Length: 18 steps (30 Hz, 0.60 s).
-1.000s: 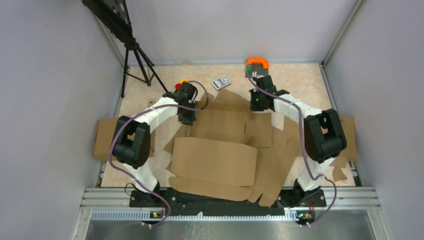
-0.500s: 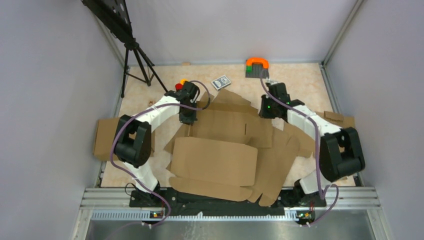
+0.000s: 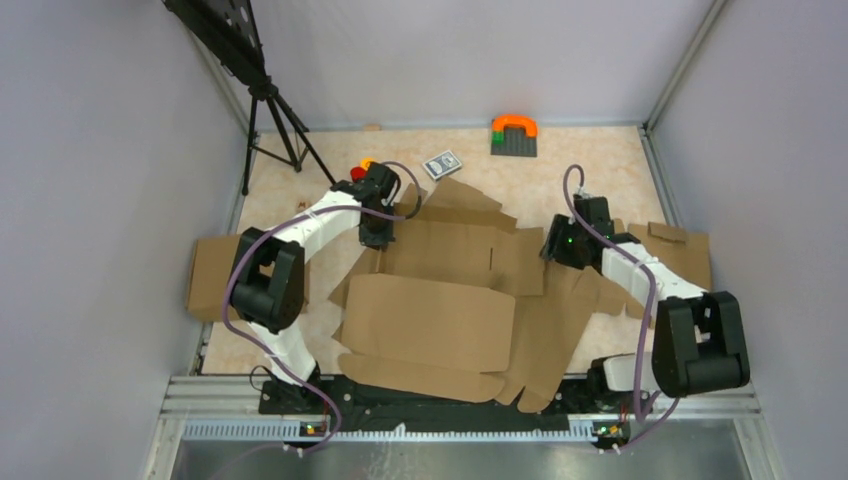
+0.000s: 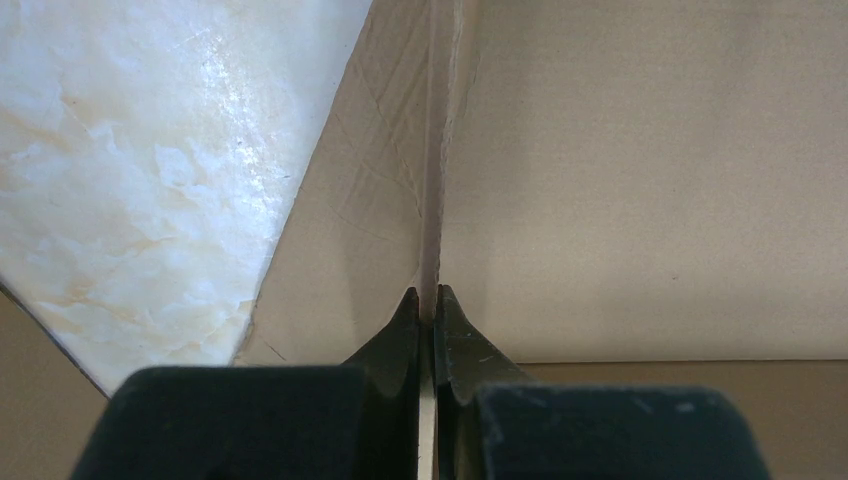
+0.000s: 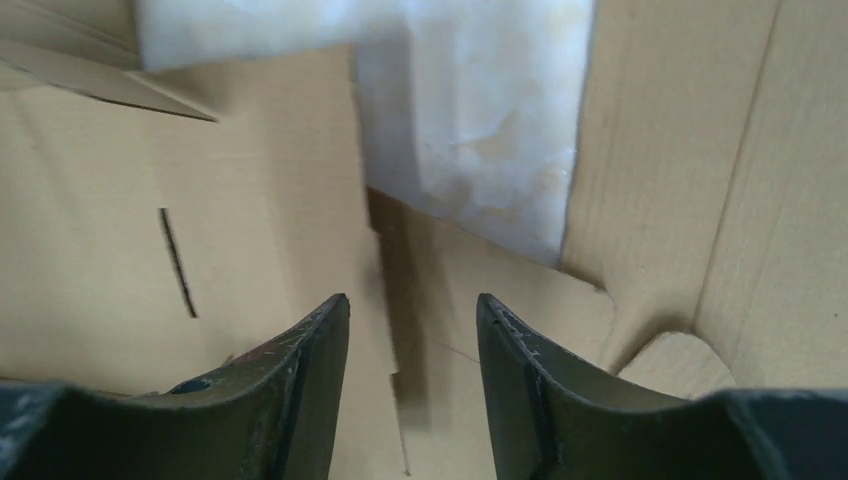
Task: Fold the paper box
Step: Fold the paper box at the center of the board.
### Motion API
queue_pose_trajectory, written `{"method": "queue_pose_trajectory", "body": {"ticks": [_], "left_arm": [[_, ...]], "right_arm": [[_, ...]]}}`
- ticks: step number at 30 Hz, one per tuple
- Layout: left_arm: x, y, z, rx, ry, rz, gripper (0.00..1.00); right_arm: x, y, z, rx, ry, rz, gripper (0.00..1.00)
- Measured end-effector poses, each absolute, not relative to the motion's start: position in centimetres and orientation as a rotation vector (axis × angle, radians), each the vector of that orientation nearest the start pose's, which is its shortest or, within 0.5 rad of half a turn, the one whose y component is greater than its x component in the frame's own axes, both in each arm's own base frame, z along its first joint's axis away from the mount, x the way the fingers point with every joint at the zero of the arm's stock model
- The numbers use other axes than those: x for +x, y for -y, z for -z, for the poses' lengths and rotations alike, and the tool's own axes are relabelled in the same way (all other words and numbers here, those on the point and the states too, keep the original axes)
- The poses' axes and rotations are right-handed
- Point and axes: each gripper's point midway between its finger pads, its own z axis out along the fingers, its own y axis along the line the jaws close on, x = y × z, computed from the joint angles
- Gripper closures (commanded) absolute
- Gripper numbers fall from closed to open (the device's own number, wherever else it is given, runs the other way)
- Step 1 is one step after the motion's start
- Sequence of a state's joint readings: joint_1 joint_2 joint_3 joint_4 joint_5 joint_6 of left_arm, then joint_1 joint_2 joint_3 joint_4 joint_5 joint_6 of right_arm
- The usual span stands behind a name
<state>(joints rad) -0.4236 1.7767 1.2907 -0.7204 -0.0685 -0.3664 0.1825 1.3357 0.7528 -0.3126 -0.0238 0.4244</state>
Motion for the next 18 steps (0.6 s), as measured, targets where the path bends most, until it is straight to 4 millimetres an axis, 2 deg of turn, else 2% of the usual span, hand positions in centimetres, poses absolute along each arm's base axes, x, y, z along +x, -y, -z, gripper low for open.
{"method": "queue_pose_trajectory", "body": {"ticks": [2,5,11,12,18], "left_arm": [[33.8,15.5,-6.2,0.065,-2.778,0.108,1.0],[33.8,15.5,-6.2,0.066,-2.777,0.109,1.0],[33.8,15.6,-6.3,0.069,-2.777,0.112,1.0],[33.8,15.6,-6.3,0.071,-2.777,0.112,1.0],[33.8,15.6,-6.3,0.076,-2.778,0.117,1.0]], "right_arm": [[30.5,-7.4,-5.4,0.346,-2.505,-0.322,0.48],[30.1,-8.2,-4.4,0.363,-2.535,-0.405,0.58],[30.7,-11.0,-5.1,0.328,-2.507,-0.624,0.98],[30.8,-11.3,-5.3,0.326,-2.498,-0.651,1.0],[30.8,-12.2,-7.0,0.303,-2.457,-0.725,1.0]]}}
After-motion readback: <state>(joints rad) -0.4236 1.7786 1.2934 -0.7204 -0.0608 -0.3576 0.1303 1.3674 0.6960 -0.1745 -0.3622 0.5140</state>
